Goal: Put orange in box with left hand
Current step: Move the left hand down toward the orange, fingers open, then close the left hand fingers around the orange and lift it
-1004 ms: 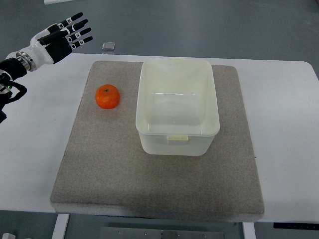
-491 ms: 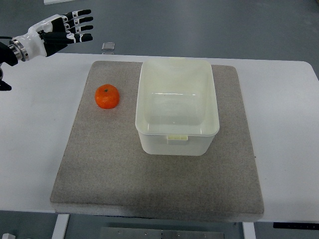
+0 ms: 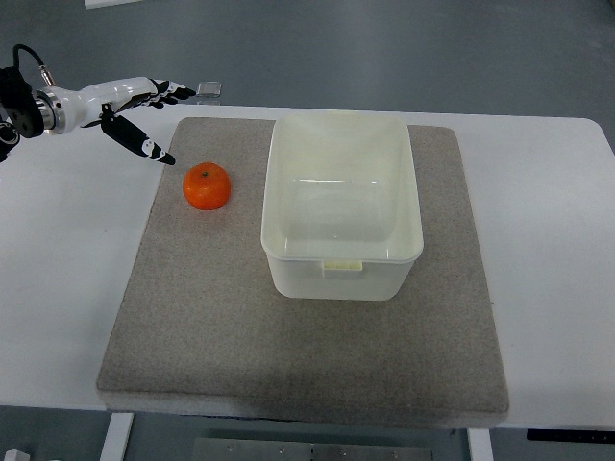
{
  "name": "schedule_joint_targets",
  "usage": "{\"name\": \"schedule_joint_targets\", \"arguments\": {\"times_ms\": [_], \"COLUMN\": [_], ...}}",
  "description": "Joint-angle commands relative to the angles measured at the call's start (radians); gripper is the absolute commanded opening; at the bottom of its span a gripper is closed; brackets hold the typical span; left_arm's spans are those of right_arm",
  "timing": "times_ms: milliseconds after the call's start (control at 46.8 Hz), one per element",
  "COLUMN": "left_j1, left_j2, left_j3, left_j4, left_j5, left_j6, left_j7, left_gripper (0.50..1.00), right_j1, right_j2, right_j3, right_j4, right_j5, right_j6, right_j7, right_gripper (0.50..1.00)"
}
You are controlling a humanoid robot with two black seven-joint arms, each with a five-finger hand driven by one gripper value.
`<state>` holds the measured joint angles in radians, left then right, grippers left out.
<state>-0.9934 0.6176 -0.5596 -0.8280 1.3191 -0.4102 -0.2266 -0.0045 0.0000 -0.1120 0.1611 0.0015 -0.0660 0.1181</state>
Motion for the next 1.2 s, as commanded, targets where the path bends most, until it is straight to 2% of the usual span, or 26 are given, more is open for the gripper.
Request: {"name": "schedule_joint_targets", "arguments": {"times_ms": [0, 278, 491, 726, 918, 1132, 1174], "left_j1": [-0.005, -0.007, -0.001, 0.002, 0.002, 0.010, 0.012], "left_j2": [-0.001, -0.004, -0.022, -0.052, -0.055, -0.055, -0.055], "left_j3": [0.036, 0.073, 0.110, 0.119, 0.139, 0.156, 0.158], "left_j4": [-0.034, -0.125, -0.126, -0.126, -0.126, -0.125, -0.125], "left_j5": [0.041, 0.212, 0.339, 0.351, 0.374, 0.411, 0.411], "left_j6": [-0.001, 0.002, 0.022, 0.054, 0.083, 0.140, 0.143], "left_j7": [0.000, 0.000, 0.000, 0.001, 0.001, 0.001, 0.001], "left_gripper": [0.992, 0.992, 0.988, 0.971, 0.831, 0.765, 0.690], "right_j1": [0.000, 0.000, 0.000, 0.000, 0.000, 0.000, 0.000], "right_j2": [0.000, 0.000, 0.000, 0.000, 0.000, 0.000, 0.000], "right_j3": [0.000, 0.000, 0.000, 0.000, 0.000, 0.000, 0.000], "right_j4": [0.000, 0.000, 0.000, 0.000, 0.000, 0.000, 0.000], "right_j5": [0.000, 0.000, 0.000, 0.000, 0.000, 0.000, 0.000], "right_j6": [0.000, 0.000, 0.000, 0.000, 0.000, 0.000, 0.000], "right_j7": [0.000, 0.000, 0.000, 0.000, 0.000, 0.000, 0.000], "right_gripper": [0.932, 0.932, 0.930, 0.932, 0.932, 0.932, 0.932]}}
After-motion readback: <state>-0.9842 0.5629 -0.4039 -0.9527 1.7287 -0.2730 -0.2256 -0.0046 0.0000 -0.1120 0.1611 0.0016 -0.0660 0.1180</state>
